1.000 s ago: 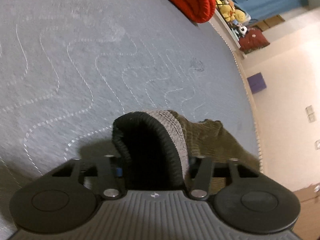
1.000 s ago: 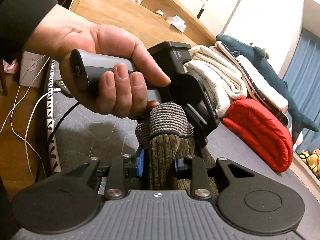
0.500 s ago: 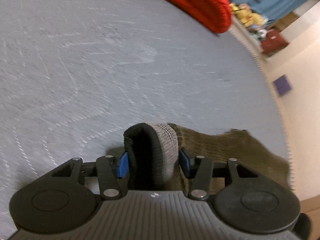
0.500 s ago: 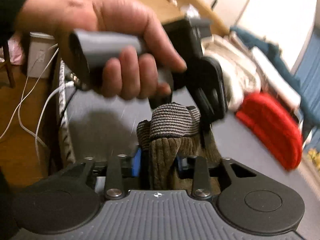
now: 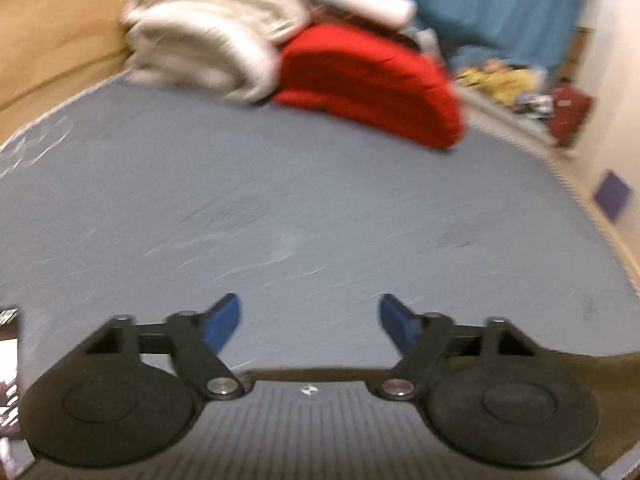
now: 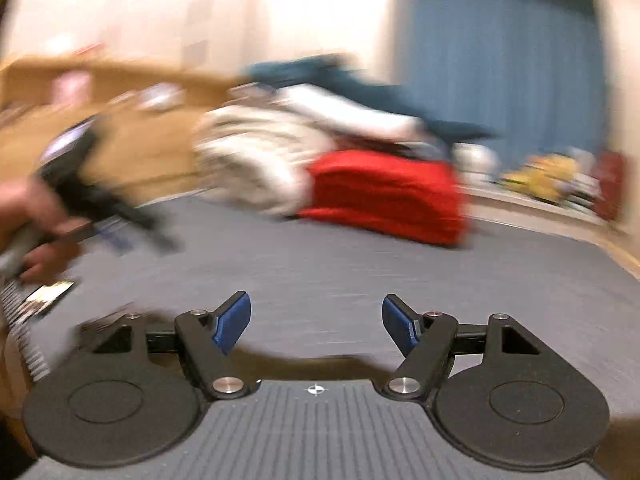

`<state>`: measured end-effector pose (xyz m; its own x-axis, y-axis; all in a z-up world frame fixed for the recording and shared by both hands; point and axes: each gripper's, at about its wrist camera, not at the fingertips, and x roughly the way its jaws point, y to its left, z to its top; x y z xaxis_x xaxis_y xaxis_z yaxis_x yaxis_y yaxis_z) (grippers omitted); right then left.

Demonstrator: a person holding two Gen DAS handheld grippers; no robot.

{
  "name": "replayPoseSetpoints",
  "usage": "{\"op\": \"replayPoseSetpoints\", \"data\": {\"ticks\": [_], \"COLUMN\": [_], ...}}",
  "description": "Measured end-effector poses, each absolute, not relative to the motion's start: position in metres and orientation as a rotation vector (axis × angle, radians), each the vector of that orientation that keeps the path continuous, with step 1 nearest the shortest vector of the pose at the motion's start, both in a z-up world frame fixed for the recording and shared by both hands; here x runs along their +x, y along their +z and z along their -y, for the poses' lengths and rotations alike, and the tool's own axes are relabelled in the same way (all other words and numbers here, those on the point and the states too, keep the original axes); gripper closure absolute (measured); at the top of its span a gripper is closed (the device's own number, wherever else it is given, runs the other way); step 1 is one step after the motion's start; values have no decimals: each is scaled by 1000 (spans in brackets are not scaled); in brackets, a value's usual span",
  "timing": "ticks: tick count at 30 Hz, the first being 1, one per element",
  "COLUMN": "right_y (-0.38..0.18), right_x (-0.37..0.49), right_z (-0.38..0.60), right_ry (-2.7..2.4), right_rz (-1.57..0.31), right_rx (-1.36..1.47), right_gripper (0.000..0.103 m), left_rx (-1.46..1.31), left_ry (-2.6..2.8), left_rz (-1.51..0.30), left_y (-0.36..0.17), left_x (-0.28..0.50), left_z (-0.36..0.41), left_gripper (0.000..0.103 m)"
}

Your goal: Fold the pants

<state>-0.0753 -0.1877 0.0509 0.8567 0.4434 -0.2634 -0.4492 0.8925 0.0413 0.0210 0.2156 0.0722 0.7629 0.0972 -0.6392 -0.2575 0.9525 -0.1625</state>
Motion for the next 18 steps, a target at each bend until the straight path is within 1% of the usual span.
{"op": "replayPoseSetpoints", "data": {"ticks": [1,2,3,4,7,9,11,12,13,16,18], "right_y": [51,49,45,40,17,-4,-28,-39,-53,-93,-116], "right_x": [-69,-64,-60,-57,-50,-46,-45,-45,-47,-52,-51], "right_z": [220,251,279,311,404,461,518,543,569,616,637], "right_ry": [387,301,223,143,-86,-216,-349,-405,-459,-538,-513], "right_rz": [-273,-281,-293,-307,-359,-406,-456,-480,-500,-541,-561], "right_rx": [19,57,95,142,277,360,467,519,584,706,817], "right_gripper": [28,28,28,28,28,28,28,28,28,28,28], "left_rx": [-220,-177,-133,-96,-32,-22,22,54,80,162,186], "left_ry": [160,110,66,28,-112,-185,-227,-248,-259,-274,-272], "left_rz": [-646,-607,-578,-561,-533,-534,-548,-554,-556,-557,-561], "left_y": [77,82,85,86,90,87,82,79,74,62,51], "left_x": [20,22,24,25,28,24,24,24,26,31,37], "left_z": [-201,-178,-154,-131,-63,-31,-2,14,28,58,61], "left_gripper": [41,47,59,65,65,64,61,56,54,52,52]}}
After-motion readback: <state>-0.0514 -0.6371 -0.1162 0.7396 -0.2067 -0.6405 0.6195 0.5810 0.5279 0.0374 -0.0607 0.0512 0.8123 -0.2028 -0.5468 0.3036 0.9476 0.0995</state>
